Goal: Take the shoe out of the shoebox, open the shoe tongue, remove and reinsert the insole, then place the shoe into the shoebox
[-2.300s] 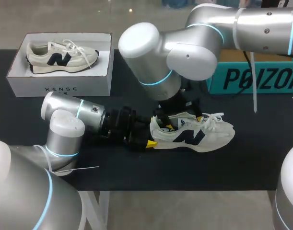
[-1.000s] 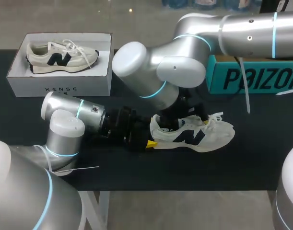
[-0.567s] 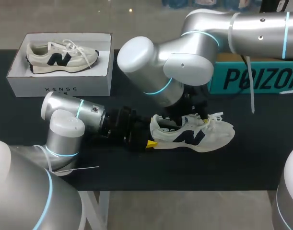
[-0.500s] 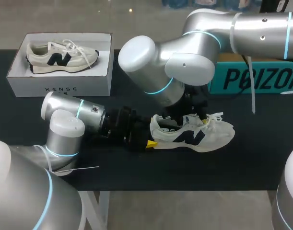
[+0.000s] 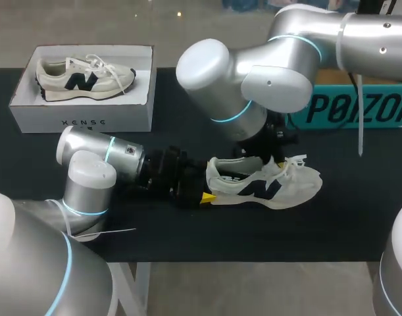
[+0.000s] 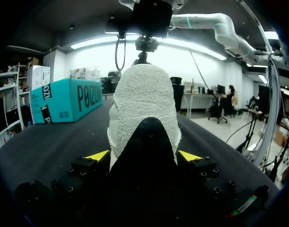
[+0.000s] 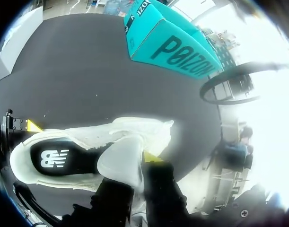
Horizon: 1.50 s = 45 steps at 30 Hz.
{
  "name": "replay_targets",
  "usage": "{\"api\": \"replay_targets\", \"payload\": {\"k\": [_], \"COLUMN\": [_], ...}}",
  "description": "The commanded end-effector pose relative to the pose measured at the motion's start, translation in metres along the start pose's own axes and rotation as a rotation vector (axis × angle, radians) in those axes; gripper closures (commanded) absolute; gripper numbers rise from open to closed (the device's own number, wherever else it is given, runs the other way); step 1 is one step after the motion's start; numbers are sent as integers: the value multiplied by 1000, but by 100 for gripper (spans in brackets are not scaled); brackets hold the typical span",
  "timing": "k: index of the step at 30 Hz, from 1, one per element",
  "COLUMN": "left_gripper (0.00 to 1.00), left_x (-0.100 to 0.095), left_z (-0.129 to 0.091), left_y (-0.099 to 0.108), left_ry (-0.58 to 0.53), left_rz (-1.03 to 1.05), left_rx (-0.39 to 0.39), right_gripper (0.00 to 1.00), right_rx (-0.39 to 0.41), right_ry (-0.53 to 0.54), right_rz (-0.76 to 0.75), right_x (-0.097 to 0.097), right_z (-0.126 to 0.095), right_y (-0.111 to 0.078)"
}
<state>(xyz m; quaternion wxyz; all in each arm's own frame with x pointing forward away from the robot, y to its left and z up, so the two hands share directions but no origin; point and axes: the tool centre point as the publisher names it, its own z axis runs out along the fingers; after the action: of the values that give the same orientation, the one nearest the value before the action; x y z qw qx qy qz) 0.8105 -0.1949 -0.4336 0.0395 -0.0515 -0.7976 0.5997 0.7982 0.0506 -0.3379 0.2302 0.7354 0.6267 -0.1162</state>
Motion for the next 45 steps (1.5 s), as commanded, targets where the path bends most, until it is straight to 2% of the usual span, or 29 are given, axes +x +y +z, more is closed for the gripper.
{"api": "replay_targets", "payload": {"k": [1,4,5,7,8,12,17,18,19,20,22,23,24,30,45], "left_gripper": [100,100,100,100,100,100,100,100,100,100,100,100,100,100,100], "left_x": [-1,-1,-1,-1,-1,-1,-1,-1,-1,-1,-1,-1,-1,-1,-1], "left_z": [1,1,1,1,1,1,1,1,1,1,1,1,1,1,1], "left_y": [2,2,2,2,2,2,2,2,2,2,2,2,2,2,2], "left_ry": [0,0,0,0,0,0,0,0,0,0,0,0,0,0,0], "left_rz": [0,0,0,0,0,0,0,0,0,0,0,0,0,0,0], "left_rx": [0,0,0,0,0,0,0,0,0,0,0,0,0,0,0], "right_gripper": [82,48,42,24,19,13,13,18,30,51,63,86,98,100,100], "right_rx": [19,19,14,2,-3,-30,-53,-59,-61,-61,-56,-53,-48,-12,45], "right_ry": [56,67,68,73,75,88,101,100,101,100,103,104,105,153,218], "right_rz": [18,12,8,-2,-5,-17,-36,-46,-53,-61,-73,-76,-79,-79,21], "right_x": [-19,-19,-19,-16,-15,-13,-9,-7,-5,-3,1,3,4,2,-34], "right_z": [5,2,0,-7,-10,-24,-38,-39,-40,-41,-41,-40,-39,-30,-11], "right_y": [-1,-2,-3,-4,-4,-2,0,0,0,0,0,0,0,4,9]}}
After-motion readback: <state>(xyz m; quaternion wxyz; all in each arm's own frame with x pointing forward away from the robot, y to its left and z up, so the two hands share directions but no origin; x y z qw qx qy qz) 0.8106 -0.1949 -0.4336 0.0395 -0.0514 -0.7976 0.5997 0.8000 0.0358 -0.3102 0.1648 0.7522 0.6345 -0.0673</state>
